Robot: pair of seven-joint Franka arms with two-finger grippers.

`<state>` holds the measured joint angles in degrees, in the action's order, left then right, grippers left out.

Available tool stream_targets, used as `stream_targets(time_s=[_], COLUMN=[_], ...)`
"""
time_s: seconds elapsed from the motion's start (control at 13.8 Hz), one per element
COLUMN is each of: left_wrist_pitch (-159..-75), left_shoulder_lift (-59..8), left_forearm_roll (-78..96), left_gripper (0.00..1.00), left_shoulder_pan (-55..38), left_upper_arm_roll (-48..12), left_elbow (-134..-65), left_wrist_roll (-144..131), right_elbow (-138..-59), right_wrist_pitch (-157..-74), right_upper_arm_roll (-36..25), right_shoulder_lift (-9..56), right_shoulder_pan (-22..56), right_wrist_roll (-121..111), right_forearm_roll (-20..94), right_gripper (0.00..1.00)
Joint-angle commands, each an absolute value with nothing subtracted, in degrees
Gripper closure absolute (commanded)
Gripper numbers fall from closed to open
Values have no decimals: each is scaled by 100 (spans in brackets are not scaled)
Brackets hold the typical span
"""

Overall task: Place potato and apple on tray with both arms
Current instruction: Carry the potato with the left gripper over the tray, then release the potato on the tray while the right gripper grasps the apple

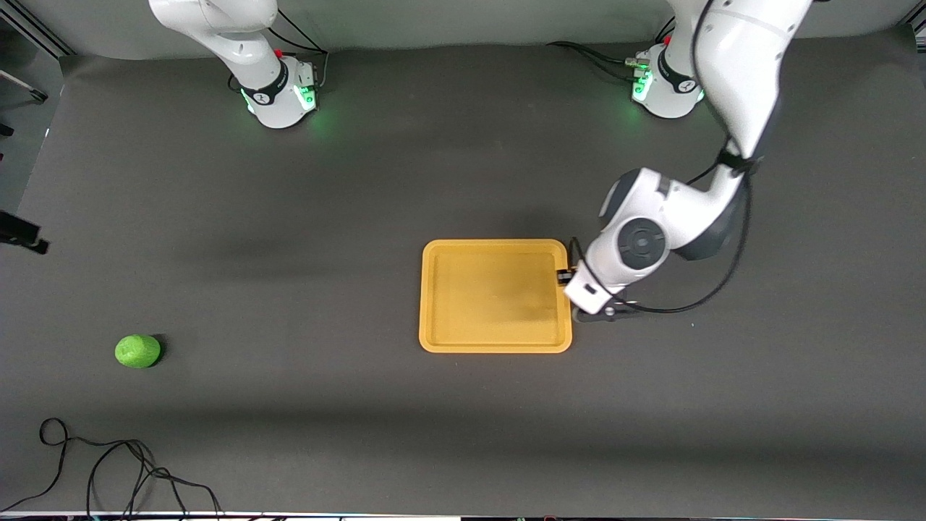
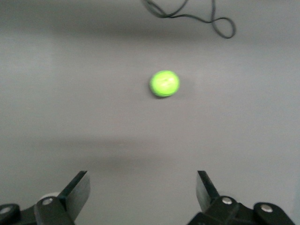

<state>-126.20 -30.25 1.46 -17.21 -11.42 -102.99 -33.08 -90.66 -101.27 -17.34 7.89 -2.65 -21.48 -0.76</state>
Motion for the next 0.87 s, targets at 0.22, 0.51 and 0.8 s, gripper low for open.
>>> stream_targets(time_s=[0.22, 0.51, 0.8], left_wrist_pitch=[-12990, -13034, -13166], left_shoulder_lift=[-3296, -3392, -3507], left_forearm_roll=[237, 229, 202], left_gripper=[94, 91, 78], left_shoulder_pan=[-2012, -2179, -2224], left_upper_arm_roll=[-1134, -1134, -1134], left_elbow=[-10029, -10011, -10002], left_wrist_roll=[-3867, -4025, -4008], right_elbow=[-7751, -7919, -7945], right_wrist_pitch=[-9976, -10614, -11670], right_upper_arm_roll=[-1934, -1898, -1872], right_shoulder_lift=[2004, 2731, 3601], right_shoulder_pan=[-510, -474, -466], right_wrist_roll=[-2936, -2979, -2979], right_forearm_roll=[571, 1220, 1563], right_gripper=[0, 0, 0])
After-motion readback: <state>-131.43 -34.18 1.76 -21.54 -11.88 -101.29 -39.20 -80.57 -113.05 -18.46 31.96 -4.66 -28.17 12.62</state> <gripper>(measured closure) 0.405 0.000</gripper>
